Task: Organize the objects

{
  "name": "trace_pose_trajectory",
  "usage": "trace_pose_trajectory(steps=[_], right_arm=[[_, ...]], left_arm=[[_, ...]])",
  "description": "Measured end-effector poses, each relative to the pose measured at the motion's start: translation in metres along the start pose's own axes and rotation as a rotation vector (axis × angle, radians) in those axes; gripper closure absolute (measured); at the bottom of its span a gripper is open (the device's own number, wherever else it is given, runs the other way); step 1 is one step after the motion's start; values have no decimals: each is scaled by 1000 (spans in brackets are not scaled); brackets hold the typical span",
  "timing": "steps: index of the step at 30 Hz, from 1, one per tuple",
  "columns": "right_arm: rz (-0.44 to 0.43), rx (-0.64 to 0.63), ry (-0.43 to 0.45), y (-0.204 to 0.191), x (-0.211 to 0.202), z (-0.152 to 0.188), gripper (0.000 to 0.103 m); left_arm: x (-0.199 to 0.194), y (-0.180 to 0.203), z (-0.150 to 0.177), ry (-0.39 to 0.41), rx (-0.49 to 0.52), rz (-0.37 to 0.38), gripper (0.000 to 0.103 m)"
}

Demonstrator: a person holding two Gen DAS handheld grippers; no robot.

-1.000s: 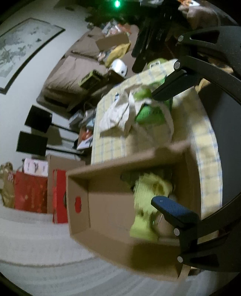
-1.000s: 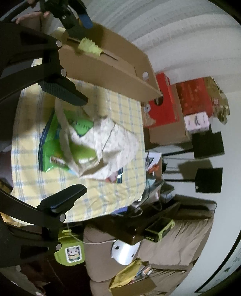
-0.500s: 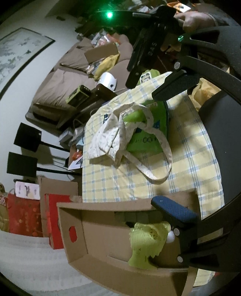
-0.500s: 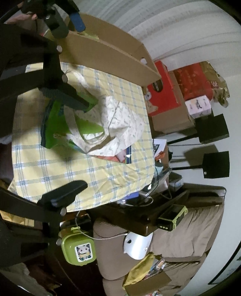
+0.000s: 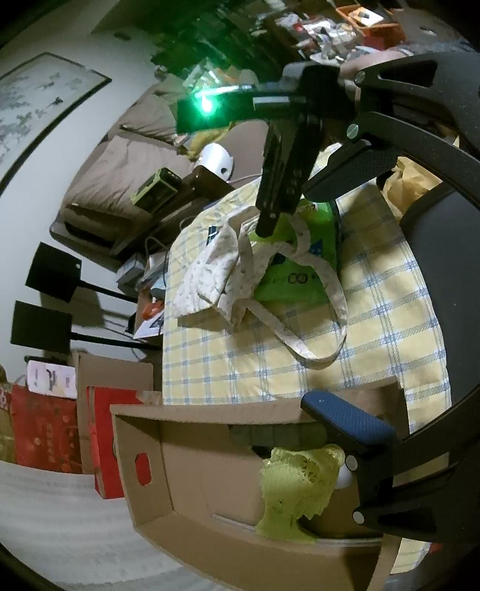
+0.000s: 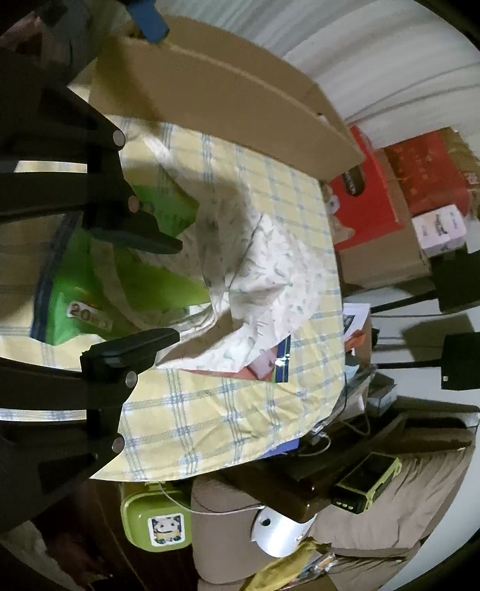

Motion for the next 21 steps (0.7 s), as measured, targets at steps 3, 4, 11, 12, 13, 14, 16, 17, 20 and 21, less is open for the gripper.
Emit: trace_pose_trajectory(steps=[3,4,11,12,13,14,16,17,20,21], right_arm=[[23,-9,-14,2,8,2,60],[29,-12,-17,2,9,3,60],[34,-28,-25,3,15,9,63],[37,-40,-27,2,16,10,66],[29,-47,-28,1,16,10,76],[21,-51,-30,-1,16,11,79],[29,-65,-18,-3,13,9,86],[28,-70,-12,-4,11,8,90],[-4,-62,7,-6,4,5,94],[-5,-68,13,-7,1,4,94]], left_arm=[[1,-3,-1,-2,-6,2,1],[1,-3,-2,-2,-6,2,1],[3,-3,-1,-8,-11,10,1],[4,-2,0,-11,-10,11,1],[4,-1,1,-10,-10,10,1],[4,0,0,-8,-9,7,1],[3,1,1,-9,-8,11,1],[3,1,1,-10,-9,13,1],[2,1,1,-9,-11,14,1],[2,1,0,-8,-12,14,1]])
Point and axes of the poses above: each gripper's, at about its wrist camera, not at the fingertips, and x roughly the way its jaws point, y to its right, z to its underside, the point moved 9 cm from there along x, roughly the way its jaws point, and after that the axes turned 14 degrees about -z, right-handed, at the moved point
